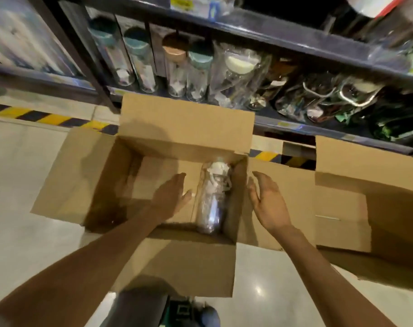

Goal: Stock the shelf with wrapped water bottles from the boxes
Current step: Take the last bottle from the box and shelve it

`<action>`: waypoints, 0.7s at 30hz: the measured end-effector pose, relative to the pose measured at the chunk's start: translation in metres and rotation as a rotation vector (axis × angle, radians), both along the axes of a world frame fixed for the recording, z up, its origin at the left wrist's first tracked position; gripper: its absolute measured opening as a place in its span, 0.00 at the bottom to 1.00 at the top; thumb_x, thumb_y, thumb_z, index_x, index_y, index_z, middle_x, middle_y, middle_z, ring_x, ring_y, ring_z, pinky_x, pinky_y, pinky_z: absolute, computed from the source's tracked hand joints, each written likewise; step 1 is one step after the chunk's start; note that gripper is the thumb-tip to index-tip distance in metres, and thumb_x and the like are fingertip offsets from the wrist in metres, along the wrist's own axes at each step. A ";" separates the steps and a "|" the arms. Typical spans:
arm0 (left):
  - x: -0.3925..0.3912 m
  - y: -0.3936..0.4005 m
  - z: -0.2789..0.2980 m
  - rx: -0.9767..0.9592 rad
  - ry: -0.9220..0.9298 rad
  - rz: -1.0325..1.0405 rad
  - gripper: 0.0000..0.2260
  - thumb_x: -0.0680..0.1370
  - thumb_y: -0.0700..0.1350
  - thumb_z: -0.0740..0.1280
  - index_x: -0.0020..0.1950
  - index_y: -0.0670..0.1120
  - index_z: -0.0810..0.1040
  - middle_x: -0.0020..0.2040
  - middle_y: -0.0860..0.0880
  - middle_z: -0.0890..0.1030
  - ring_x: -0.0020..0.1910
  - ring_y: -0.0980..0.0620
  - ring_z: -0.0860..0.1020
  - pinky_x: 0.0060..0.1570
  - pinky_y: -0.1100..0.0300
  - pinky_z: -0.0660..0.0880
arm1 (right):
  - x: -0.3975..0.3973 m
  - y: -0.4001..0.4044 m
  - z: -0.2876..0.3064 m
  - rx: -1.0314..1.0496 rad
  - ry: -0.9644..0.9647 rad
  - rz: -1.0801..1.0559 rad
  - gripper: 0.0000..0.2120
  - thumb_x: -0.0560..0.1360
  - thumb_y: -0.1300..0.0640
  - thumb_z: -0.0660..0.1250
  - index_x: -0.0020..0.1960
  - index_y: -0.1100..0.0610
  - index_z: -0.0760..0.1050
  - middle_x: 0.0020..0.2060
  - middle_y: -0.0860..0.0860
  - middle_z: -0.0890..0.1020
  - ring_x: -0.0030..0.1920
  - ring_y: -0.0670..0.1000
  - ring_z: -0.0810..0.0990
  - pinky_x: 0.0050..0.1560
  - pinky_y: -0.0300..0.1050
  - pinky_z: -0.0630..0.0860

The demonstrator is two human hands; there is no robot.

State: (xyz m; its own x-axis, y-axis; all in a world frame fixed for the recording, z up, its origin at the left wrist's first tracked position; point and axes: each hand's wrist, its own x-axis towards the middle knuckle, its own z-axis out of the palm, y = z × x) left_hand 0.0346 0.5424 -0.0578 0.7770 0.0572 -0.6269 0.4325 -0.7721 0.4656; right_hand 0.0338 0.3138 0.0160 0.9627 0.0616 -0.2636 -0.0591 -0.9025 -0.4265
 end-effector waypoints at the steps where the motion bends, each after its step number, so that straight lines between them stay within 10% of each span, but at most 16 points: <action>1: -0.001 -0.014 -0.016 -0.106 -0.003 0.076 0.36 0.74 0.58 0.64 0.74 0.39 0.58 0.72 0.38 0.63 0.70 0.39 0.64 0.68 0.49 0.63 | -0.001 -0.007 -0.008 -0.010 -0.024 0.011 0.18 0.81 0.55 0.56 0.69 0.60 0.67 0.65 0.57 0.73 0.65 0.58 0.70 0.64 0.46 0.66; 12: -0.007 -0.118 -0.149 -0.044 0.189 0.286 0.50 0.63 0.57 0.78 0.72 0.38 0.54 0.69 0.38 0.66 0.67 0.38 0.66 0.65 0.48 0.68 | -0.015 -0.036 -0.049 0.068 -0.219 0.005 0.21 0.79 0.53 0.54 0.69 0.60 0.67 0.65 0.57 0.72 0.68 0.52 0.67 0.69 0.38 0.59; 21: -0.010 -0.082 -0.086 -0.306 0.154 0.395 0.15 0.65 0.49 0.78 0.44 0.48 0.76 0.38 0.50 0.80 0.37 0.53 0.78 0.32 0.62 0.73 | -0.030 -0.034 -0.035 0.084 -0.054 -0.079 0.22 0.78 0.53 0.56 0.69 0.59 0.68 0.66 0.55 0.73 0.67 0.52 0.67 0.66 0.32 0.56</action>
State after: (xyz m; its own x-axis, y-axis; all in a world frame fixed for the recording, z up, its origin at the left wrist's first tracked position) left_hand 0.0242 0.4602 -0.1436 0.6305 0.1239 -0.7663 0.7448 -0.3746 0.5522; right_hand 0.0036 0.2801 -0.0190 0.9779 0.0044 -0.2088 -0.1040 -0.8570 -0.5047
